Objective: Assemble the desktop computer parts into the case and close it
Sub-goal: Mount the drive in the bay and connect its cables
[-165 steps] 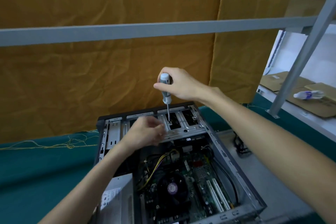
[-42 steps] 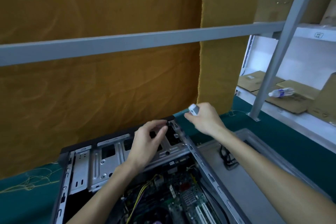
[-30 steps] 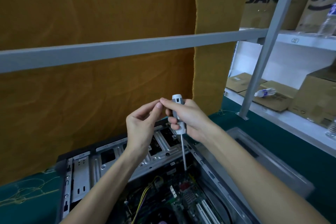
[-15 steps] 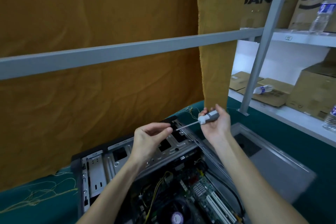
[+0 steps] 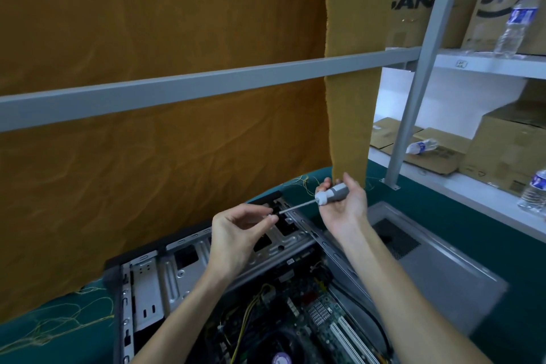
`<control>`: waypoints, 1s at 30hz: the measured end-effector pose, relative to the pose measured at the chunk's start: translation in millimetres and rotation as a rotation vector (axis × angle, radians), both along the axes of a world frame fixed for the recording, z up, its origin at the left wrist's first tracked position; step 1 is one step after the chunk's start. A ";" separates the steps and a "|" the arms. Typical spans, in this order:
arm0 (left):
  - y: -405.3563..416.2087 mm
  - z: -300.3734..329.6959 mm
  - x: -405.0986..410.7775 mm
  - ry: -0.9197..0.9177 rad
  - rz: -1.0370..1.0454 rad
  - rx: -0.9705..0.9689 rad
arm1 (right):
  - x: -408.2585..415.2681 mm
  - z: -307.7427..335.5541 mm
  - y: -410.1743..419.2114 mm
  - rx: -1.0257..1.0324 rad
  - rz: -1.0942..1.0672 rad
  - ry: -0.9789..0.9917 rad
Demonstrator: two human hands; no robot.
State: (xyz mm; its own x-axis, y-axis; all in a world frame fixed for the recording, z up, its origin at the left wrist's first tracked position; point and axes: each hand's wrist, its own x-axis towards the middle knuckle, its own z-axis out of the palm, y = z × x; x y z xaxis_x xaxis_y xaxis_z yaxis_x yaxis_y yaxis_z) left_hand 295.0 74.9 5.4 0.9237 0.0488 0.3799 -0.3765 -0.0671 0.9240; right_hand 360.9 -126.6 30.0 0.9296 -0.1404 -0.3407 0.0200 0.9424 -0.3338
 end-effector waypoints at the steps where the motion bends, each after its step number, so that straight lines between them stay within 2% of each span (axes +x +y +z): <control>1: 0.5 -0.9 0.9 -0.002 0.001 0.005 | 0.0 0.2 -0.1 -0.003 -0.003 -0.001; 6: -0.9 -9.0 2.3 -0.042 0.010 0.094 | 1.1 -1.4 -1.2 -0.027 -0.005 0.005; 9: -1.0 -19.0 6.7 -0.049 0.029 0.230 | 1.7 0.5 -2.6 -0.103 -0.017 -0.036; 15: -21.3 -30.5 24.5 0.039 0.142 0.605 | -3.4 17.9 11.5 -0.550 0.003 -0.332; 21: -37.5 -27.2 36.2 0.085 0.281 0.572 | 1.4 43.6 29.5 -0.908 0.032 -0.535; 25: -40.7 -31.8 35.9 0.132 0.167 0.595 | 5.6 38.5 35.4 -1.064 0.038 -0.573; 30: -41.6 -28.3 35.1 0.159 0.109 0.620 | 6.4 34.7 32.5 -1.138 0.049 -0.623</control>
State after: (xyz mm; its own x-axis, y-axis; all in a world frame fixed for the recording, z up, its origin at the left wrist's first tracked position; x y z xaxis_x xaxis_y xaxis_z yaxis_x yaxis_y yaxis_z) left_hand 330.1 33.4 -22.9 0.9732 -0.0386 0.2266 -0.1988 -0.6364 0.7453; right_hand 367.3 -94.1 64.7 0.8997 -0.0250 0.4357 0.4347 0.1414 -0.8894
